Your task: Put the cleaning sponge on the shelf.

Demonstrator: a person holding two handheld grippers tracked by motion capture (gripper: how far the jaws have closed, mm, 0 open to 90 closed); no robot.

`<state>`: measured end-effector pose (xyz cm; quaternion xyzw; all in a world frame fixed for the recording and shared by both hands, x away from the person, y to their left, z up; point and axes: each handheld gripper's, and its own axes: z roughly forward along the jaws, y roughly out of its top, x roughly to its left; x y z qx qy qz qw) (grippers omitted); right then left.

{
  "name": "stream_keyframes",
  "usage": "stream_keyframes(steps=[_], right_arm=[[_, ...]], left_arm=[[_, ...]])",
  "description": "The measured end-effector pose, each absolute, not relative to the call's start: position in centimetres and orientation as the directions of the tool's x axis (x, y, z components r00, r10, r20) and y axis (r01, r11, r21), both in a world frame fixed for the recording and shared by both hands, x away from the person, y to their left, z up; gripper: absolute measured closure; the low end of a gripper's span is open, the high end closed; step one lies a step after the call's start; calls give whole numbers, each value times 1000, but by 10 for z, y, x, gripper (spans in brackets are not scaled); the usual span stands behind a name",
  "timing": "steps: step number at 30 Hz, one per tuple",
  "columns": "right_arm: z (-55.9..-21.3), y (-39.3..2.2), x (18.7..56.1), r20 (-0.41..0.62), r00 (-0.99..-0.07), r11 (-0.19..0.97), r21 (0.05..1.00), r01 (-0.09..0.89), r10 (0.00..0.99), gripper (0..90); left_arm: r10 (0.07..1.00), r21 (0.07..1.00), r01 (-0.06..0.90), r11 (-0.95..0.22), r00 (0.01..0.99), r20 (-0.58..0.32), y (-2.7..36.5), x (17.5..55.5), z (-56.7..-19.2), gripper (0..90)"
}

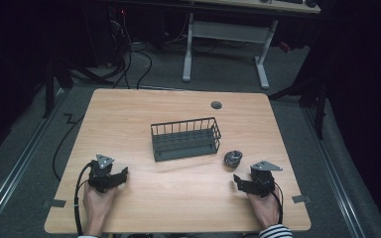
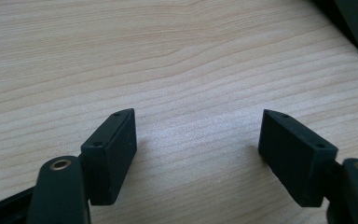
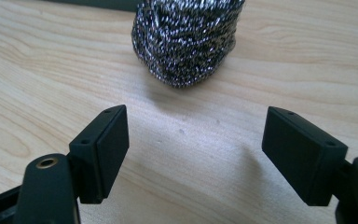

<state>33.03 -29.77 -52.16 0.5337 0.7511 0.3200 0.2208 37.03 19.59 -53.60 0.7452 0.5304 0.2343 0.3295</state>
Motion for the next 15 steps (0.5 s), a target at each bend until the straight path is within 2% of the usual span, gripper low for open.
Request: stream_keyframes(steps=[5, 15], right_arm=[[-518, -301, 330, 40, -337, 202, 732, 651, 941, 229], [-505, -295, 339, 37, -368, 220, 746, 629, 929, 229]], left_arm=[[944, 742, 637, -212, 330, -13, 198, 371, -537, 281], [942, 739, 638, -217, 336, -13, 198, 371, -537, 266]])
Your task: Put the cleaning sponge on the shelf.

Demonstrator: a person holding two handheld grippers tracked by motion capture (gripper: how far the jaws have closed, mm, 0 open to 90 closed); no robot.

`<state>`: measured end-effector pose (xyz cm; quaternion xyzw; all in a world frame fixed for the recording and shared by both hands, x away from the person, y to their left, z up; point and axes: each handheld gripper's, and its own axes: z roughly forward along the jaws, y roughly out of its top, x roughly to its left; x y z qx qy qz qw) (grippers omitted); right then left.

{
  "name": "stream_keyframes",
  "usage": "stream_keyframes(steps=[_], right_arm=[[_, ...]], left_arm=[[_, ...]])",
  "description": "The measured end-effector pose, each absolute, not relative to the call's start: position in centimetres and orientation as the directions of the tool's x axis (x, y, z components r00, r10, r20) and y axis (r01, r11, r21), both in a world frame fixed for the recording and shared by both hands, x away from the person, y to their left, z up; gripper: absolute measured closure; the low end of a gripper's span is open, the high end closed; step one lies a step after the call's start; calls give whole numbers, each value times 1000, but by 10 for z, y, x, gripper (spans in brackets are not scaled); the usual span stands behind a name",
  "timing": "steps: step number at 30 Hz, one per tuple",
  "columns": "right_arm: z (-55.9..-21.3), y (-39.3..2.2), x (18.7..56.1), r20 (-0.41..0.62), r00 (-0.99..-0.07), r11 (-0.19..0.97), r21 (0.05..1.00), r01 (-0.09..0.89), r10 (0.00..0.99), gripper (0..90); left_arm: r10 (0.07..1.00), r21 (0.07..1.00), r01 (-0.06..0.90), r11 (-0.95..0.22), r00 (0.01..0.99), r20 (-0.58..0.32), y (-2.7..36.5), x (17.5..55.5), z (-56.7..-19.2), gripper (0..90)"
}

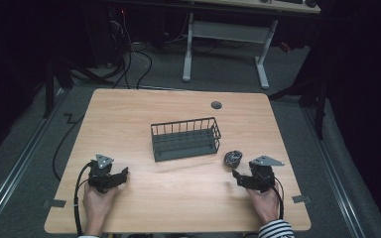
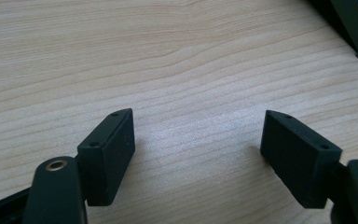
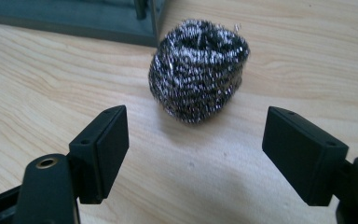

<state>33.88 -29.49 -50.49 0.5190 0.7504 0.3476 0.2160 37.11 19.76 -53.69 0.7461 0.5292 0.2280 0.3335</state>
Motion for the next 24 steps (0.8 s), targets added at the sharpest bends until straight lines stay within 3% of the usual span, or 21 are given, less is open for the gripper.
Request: stream_keyframes(steps=[21, 24], right_arm=[[-502, -284, 382, 62, -352, 200, 725, 659, 934, 183], [-507, -285, 389, 117, -332, 150, 720, 678, 936, 199]], left_arm=[[942, 739, 638, -216, 334, -13, 198, 371, -537, 264], [942, 739, 638, -216, 336, -15, 197, 371, -537, 260]])
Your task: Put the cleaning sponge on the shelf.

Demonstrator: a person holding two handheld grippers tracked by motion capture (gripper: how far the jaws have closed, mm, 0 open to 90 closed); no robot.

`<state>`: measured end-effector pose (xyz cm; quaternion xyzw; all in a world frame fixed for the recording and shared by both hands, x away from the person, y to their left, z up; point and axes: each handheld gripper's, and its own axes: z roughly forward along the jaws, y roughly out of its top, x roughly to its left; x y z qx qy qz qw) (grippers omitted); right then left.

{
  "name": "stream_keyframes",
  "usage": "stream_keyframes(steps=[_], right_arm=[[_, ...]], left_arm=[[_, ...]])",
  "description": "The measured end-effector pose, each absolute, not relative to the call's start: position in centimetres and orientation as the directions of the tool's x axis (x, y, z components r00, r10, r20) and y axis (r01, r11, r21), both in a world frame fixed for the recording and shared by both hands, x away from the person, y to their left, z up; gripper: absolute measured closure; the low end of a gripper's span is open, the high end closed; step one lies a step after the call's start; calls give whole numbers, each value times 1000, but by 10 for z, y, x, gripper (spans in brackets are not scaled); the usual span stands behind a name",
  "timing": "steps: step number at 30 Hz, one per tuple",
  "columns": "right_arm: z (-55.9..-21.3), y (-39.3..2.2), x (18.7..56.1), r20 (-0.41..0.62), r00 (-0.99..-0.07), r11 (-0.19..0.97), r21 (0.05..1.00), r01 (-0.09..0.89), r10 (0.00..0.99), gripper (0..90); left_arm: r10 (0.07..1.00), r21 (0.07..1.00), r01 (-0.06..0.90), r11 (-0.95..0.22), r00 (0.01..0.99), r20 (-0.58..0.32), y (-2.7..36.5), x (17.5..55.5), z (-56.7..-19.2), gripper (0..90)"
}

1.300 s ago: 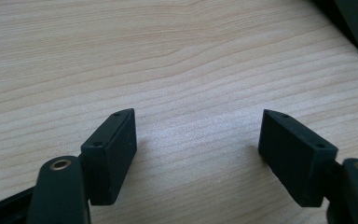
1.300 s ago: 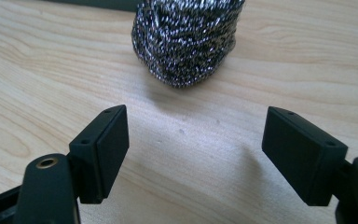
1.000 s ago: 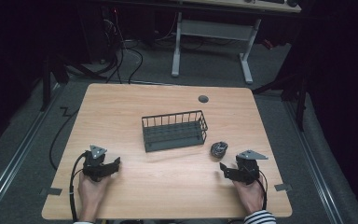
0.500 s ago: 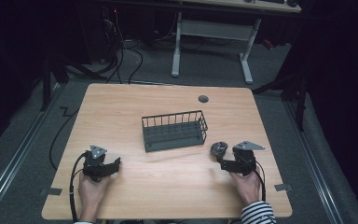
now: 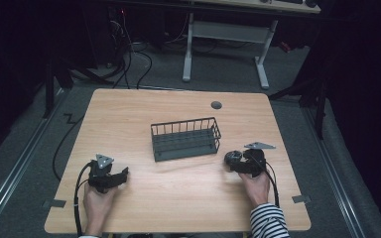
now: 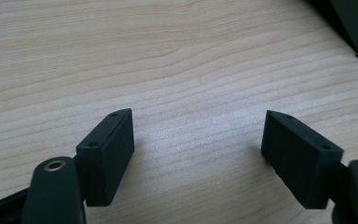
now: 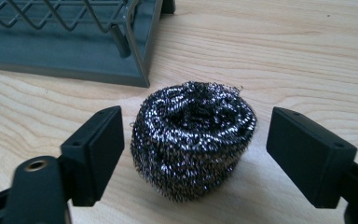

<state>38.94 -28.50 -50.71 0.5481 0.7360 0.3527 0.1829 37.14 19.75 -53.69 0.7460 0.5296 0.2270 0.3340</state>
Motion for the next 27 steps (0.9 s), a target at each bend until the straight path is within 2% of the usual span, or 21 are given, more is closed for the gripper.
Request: stream_keyframes(steps=[14, 27], right_arm=[[-515, -280, 394, 122, -366, 183, 697, 694, 923, 329], [-508, -282, 390, 120, -382, 193, 702, 686, 916, 364]], left_arm=[[941, 740, 638, -214, 337, -18, 197, 372, -537, 257], [941, 740, 638, -215, 337, -18, 197, 372, -537, 256]])
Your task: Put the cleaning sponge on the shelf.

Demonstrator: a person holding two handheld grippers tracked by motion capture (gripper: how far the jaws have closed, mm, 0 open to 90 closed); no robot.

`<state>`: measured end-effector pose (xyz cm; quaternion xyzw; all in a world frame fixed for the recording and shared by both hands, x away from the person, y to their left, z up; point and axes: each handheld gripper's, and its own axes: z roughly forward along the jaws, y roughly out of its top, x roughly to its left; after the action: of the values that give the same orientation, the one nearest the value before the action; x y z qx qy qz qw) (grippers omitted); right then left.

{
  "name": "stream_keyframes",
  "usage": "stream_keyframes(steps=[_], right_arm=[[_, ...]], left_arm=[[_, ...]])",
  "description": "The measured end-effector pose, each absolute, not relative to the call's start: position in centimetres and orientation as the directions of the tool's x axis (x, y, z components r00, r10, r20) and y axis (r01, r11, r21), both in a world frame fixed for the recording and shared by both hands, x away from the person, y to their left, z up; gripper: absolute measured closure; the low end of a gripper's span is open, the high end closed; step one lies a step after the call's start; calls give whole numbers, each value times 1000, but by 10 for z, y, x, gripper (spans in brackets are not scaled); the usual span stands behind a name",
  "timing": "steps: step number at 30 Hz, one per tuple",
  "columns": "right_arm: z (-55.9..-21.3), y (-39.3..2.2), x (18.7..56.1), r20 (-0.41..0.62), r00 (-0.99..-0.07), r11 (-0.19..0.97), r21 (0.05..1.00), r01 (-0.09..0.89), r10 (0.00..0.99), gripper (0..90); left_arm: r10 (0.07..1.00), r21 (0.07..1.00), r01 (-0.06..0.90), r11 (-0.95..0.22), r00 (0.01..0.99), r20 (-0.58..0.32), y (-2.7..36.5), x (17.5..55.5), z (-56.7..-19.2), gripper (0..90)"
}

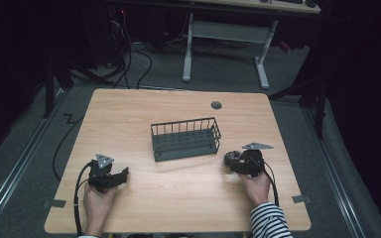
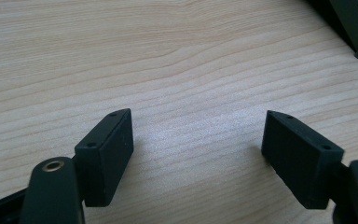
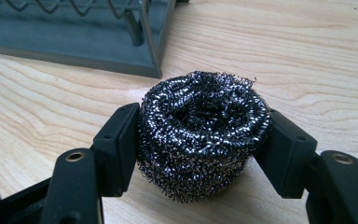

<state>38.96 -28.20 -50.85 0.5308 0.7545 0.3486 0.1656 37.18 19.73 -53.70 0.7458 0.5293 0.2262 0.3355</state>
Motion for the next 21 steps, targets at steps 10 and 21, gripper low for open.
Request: stream_keyframes(steps=[10, 21], right_arm=[[-496, -284, 384, 130, -413, 199, 722, 663, 902, 373], [-474, -296, 374, 159, -406, 152, 758, 634, 900, 372]], left_arm=[[941, 740, 638, -215, 338, -18, 197, 372, -537, 256], [941, 740, 637, -215, 338, -18, 197, 372, -537, 256]])
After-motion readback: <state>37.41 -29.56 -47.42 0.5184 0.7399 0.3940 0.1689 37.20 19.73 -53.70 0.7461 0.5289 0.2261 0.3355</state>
